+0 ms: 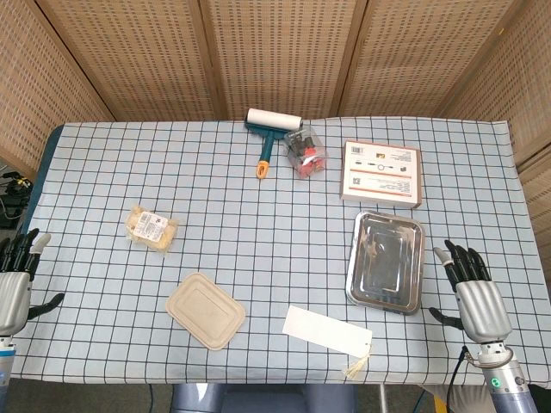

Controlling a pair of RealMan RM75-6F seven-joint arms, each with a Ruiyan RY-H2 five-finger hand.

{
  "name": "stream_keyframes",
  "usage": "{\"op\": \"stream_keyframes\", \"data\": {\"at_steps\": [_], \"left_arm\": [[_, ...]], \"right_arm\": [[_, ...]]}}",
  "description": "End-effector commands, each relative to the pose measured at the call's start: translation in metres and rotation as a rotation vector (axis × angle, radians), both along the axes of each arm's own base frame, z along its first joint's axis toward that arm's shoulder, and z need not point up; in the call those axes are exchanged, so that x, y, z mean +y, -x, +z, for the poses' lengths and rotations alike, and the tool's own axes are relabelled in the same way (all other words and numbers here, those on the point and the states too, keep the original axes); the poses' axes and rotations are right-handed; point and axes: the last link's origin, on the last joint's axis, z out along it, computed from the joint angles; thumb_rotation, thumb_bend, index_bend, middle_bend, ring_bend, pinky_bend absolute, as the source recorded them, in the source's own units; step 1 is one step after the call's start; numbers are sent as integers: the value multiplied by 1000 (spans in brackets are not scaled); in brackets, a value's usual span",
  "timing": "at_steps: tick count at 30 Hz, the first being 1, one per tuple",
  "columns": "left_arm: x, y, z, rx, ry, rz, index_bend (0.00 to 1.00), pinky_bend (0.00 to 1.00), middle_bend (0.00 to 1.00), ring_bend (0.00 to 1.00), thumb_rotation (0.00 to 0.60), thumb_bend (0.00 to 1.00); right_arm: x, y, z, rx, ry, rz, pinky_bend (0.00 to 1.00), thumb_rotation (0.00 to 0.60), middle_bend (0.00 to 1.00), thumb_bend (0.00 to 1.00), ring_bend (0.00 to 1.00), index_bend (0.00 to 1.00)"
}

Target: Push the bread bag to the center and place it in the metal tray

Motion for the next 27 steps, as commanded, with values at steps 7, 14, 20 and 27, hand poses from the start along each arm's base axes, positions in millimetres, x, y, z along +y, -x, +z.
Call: {"op": "stream_keyframes", "data": {"at_steps": [7,14,20,27], "left_arm": [[1,0,-1,1,2,0,0,0,0,0,600,18],[9,-1,-1,1,-1,1,0,0,0,0,600,18],[40,-11,-4,78,52,-2,0,0,0,0,600,14],[98,-28,-9,214,135,14,0,0,0,0,600,0]], "right_arm": [[1,-1,0,0,-4,0,0,600,0,100,0,0],[2,-2,-1,-7,-16,2,0,600,0,100,0,0],[2,-4,4,-27,-10,14,0,600,0,100,0,0],[3,-4,7,-42,-4,25,0,600,0,100,0,0]]}}
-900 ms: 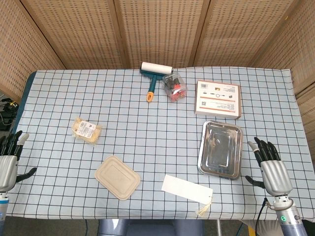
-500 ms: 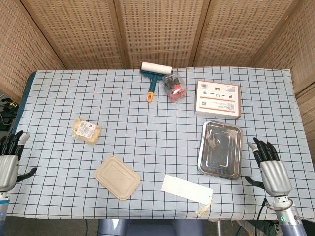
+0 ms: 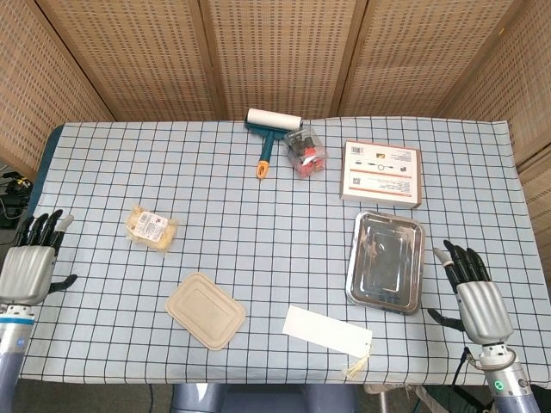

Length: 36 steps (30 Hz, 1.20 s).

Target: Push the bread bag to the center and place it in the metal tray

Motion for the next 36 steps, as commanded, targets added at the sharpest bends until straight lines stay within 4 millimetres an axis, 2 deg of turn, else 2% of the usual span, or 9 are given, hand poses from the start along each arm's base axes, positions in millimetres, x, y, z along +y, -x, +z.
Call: {"op": "stream_keyframes", "data": {"at_steps": [1,5,10,12,15,23,32,34,36], "left_arm": [[43,-15,-3,82,48,6,0,0,0,0,600,0],[73,-20,-13,124,111,36,0,0,0,0,600,0],[97,-24,-27,167,191,69,0,0,0,0,600,0],[111,-25,-37,211,227,81,0,0,0,0,600,0],[122,-28,-49,257,250,90,0,0,0,0,600,0],[142,-31,-85,302,314,135,0,0,0,0,600,0],[153,-38,-115,322,323,135,3,0,0,0,600,0],[154,-40,-120,315,321,128,30,5,0,0,600,0],[155,-42,-124,316,309,112,133,71,0,13,600,25]], "right_arm": [[0,1,1,-2,4,-3,0,600,0,100,0,0],[-2,2,4,-7,14,-7,0,600,0,101,0,0],[-6,6,4,-8,20,-18,0,600,0,101,0,0],[-8,9,4,-2,19,-34,0,600,0,101,0,0],[-10,11,3,1,21,-43,0,600,0,101,0,0],[-14,15,5,0,33,-58,0,600,0,100,0,0],[-14,15,9,-11,40,-57,0,600,0,100,0,0],[-15,16,9,-13,39,-58,0,600,0,100,0,0],[-15,15,9,-16,38,-56,0,600,0,100,0,0]]}}
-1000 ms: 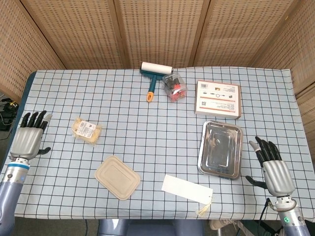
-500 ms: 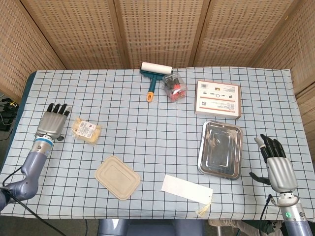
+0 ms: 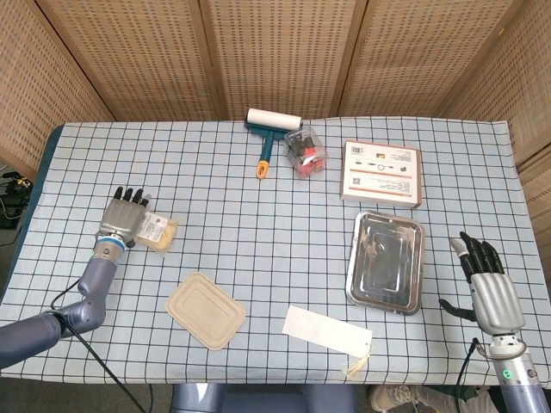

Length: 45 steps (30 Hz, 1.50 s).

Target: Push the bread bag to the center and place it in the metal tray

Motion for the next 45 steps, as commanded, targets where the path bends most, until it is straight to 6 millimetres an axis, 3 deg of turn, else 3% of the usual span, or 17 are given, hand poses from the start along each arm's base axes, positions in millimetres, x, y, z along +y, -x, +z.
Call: {"op": "stream_keyframes", "data": {"at_steps": [1,6,10,15,21,32,35,36,38,40,42,45], "left_arm": [[2,-4,-7,-3,-14,-28,212,135,21,52,600,64],[0,-6,-13,-32,-55,-70,546,379,302,340,600,267],[0,-9,-11,-61,-80,-103,656,446,394,416,600,351],[-1,-26,-4,-112,-117,-176,673,459,409,428,600,367],[-1,-76,-6,-210,-124,-298,671,459,409,428,600,367],[-7,-187,-63,-367,-59,-457,641,442,370,423,600,359],[-10,-220,-82,-424,-33,-459,594,413,316,385,600,347],[-11,-225,-86,-433,-28,-453,537,374,260,335,600,332],[-16,-240,-101,-458,42,-429,341,227,106,162,600,259],[-18,-245,-105,-450,74,-414,71,38,0,7,600,136],[-21,-249,-108,-430,92,-418,0,0,0,0,600,82],[-21,-248,-106,-384,84,-447,0,0,0,0,600,57]], "right_arm": [[0,0,0,-2,-1,3,0,600,0,100,0,0],[1,-2,2,-9,3,12,0,600,0,100,0,0],[1,-2,3,-17,3,14,0,600,0,101,0,0],[1,-2,5,-29,2,14,0,600,0,100,0,0],[-2,1,11,-38,16,-3,0,600,0,100,0,0],[-6,8,25,-69,54,-24,0,600,0,100,0,0],[-6,10,27,-75,61,-29,0,600,0,101,0,0],[-6,10,27,-76,62,-30,0,600,0,100,0,0],[-5,12,30,-78,68,-36,0,600,0,101,0,0],[-6,13,31,-80,72,-39,0,600,0,100,0,0],[-6,15,32,-80,76,-44,0,600,0,100,0,0],[-5,16,33,-79,76,-50,0,600,0,100,0,0]]}}
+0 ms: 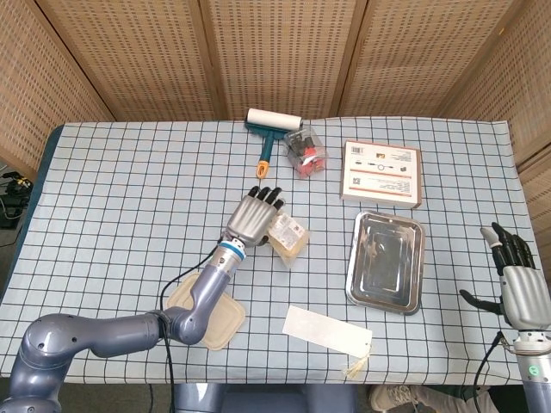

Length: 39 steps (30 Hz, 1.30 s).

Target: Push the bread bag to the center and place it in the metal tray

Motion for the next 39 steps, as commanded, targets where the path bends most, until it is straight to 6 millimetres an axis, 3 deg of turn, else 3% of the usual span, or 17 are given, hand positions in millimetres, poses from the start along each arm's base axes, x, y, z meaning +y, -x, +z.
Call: {"op": "stream_keyframes", "data": {"at_steps": [1,10,13,17,19,25,32,36,39], "left_arm": [[-2,-3,0,44,-5,-31,0,0,0,0,600,54],[0,30,40,-14,-37,29,0,0,0,0,600,52],[-7,53,65,-28,-67,33,0,0,0,0,600,53],[-30,97,107,-28,-155,41,0,0,0,0,600,52],[-52,128,136,-22,-220,66,0,0,0,0,600,52],[-100,189,185,-6,-357,138,0,0,0,0,600,53],[-146,247,214,-38,-444,258,0,0,0,0,600,52],[-161,264,222,-51,-446,283,0,0,0,0,600,52],[-168,271,226,-86,-456,299,0,0,0,0,600,52]], "right_arm": [[0,1,0,1,-2,-5,0,600,0,100,0,0],[0,-1,-7,17,-23,-5,0,600,0,100,0,0],[-1,-1,-10,25,-30,-9,0,600,0,100,0,0],[-2,-2,-15,40,-41,-12,0,600,0,100,0,0],[-2,-3,-19,52,-50,-11,0,600,0,100,0,0],[-4,-4,-29,77,-70,-10,0,600,0,100,0,0],[-6,-10,-40,94,-87,3,0,600,0,100,0,0],[-12,-22,-48,92,-103,26,0,600,0,100,0,0],[-23,-45,-60,101,-134,77,0,600,0,100,0,0]]}}
